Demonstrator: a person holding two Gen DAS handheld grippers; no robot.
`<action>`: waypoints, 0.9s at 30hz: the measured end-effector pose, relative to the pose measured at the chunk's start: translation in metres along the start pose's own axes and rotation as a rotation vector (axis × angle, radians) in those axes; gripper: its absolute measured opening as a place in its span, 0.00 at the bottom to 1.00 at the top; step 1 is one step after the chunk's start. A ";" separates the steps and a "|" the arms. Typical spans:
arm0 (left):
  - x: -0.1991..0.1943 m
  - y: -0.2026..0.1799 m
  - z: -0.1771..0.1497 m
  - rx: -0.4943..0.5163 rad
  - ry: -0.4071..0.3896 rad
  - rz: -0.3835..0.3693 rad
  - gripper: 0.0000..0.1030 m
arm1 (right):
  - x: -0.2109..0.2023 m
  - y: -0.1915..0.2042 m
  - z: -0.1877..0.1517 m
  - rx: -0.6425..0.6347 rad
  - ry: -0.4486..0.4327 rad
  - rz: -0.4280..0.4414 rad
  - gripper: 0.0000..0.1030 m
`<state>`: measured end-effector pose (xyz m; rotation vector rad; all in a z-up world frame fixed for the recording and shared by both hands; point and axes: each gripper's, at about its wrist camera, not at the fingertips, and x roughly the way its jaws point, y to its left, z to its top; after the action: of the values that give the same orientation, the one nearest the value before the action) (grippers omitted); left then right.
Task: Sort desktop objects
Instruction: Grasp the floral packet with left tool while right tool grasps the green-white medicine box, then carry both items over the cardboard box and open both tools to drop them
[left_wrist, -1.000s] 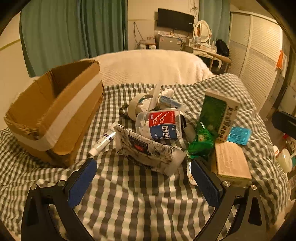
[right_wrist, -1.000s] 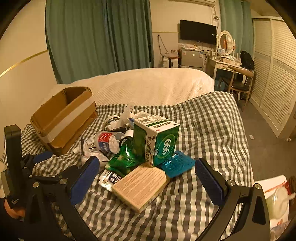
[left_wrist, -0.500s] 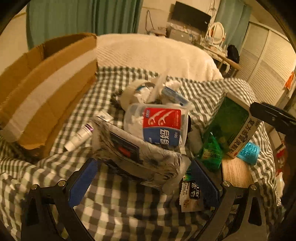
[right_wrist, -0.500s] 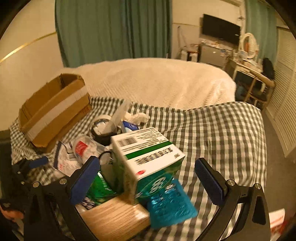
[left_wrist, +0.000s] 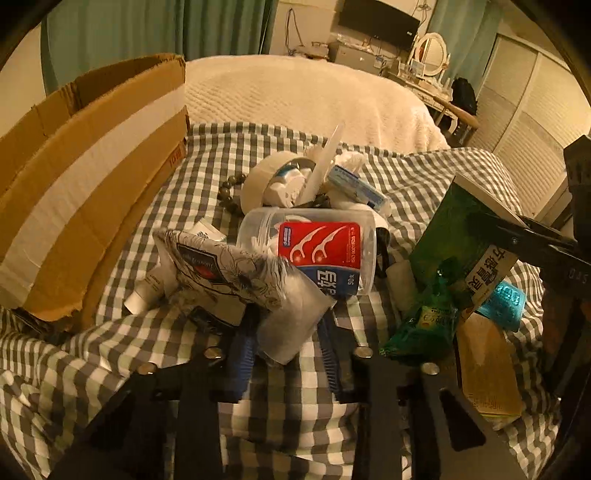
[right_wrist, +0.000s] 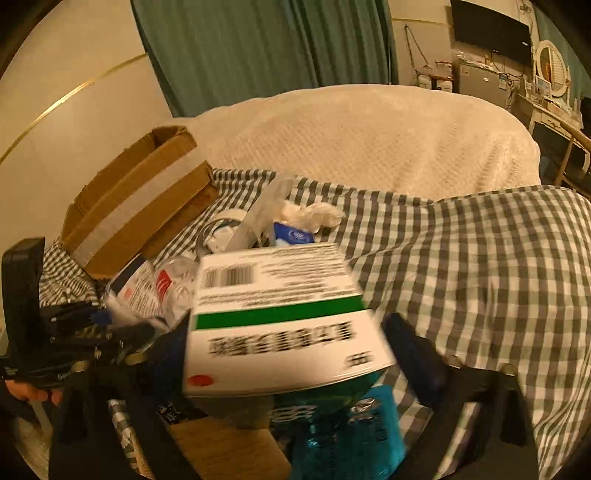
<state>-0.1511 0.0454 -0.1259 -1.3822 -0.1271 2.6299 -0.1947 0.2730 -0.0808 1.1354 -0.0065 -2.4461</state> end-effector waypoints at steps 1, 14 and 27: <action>-0.004 0.000 0.000 0.012 -0.010 0.001 0.25 | -0.002 0.003 0.000 0.000 -0.007 -0.025 0.79; -0.075 0.021 0.001 -0.021 -0.161 -0.057 0.14 | -0.086 0.058 0.011 -0.057 -0.113 -0.189 0.78; -0.131 0.059 0.008 -0.072 -0.310 -0.065 0.08 | -0.129 0.132 0.037 -0.151 -0.195 -0.177 0.79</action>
<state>-0.0908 -0.0368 -0.0241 -0.9607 -0.3022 2.7886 -0.0969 0.1978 0.0621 0.8628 0.2238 -2.6526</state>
